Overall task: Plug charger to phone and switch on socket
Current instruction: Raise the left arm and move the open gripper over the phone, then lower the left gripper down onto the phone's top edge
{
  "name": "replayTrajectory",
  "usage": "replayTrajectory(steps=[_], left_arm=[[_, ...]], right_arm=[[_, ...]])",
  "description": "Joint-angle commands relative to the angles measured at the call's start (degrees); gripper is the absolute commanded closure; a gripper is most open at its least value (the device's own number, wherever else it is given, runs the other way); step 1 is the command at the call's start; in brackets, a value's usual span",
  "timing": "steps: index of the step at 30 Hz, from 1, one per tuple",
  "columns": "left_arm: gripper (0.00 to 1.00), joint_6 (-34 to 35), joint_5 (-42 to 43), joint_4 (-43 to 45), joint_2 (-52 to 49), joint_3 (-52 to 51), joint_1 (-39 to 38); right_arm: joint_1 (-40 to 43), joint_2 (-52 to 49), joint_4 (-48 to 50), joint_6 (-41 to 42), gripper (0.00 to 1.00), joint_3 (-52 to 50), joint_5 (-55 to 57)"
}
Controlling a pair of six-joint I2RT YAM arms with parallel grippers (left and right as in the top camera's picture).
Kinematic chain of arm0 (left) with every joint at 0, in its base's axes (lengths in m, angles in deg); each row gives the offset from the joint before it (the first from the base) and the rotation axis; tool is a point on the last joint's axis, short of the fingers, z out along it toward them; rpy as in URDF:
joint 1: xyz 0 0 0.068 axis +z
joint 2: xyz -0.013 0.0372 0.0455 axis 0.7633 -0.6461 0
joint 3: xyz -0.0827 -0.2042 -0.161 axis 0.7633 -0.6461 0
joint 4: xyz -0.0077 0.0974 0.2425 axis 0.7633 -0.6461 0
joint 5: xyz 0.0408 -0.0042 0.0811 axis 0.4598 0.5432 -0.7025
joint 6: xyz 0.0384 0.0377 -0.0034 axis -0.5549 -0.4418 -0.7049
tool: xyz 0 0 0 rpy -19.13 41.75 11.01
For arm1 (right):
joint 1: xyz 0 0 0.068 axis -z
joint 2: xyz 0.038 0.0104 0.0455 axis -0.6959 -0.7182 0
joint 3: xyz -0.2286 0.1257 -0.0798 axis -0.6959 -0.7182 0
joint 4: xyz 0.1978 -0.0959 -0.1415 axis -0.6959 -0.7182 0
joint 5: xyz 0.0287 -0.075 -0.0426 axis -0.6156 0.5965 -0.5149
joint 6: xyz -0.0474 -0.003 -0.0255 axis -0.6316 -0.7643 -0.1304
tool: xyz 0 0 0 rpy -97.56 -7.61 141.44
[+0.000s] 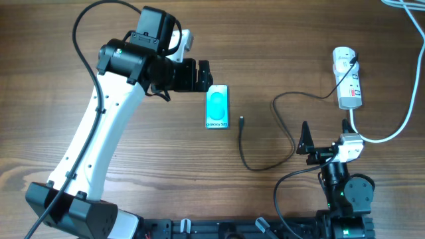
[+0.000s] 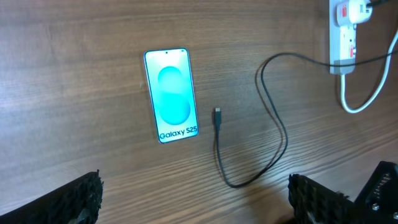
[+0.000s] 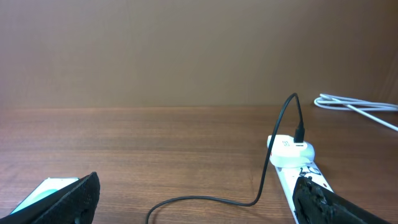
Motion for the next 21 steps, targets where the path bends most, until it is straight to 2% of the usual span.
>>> replayTrajectory(steps=[1, 4, 11, 21], left_arm=[[0.00, 8.28, -1.90, -1.88, -1.03, 1.49, -1.38], [0.00, 9.01, -4.57, -4.33, -3.69, 1.49, -3.63], [0.00, 10.88, -4.92, -4.76, -11.26, 1.49, -8.17], [0.00, 11.93, -6.08, -8.07, -12.72, 5.90, -5.42]], right_arm=[[-0.33, 0.50, 0.20, -0.70, 0.00, -0.07, 0.31], [-0.33, 0.50, 0.20, -0.70, 0.00, -0.07, 0.31], [-0.33, 0.50, 0.20, -0.68, 0.00, -0.07, 0.31], [-0.33, 0.50, 0.20, -0.72, 0.00, -0.07, 0.31]])
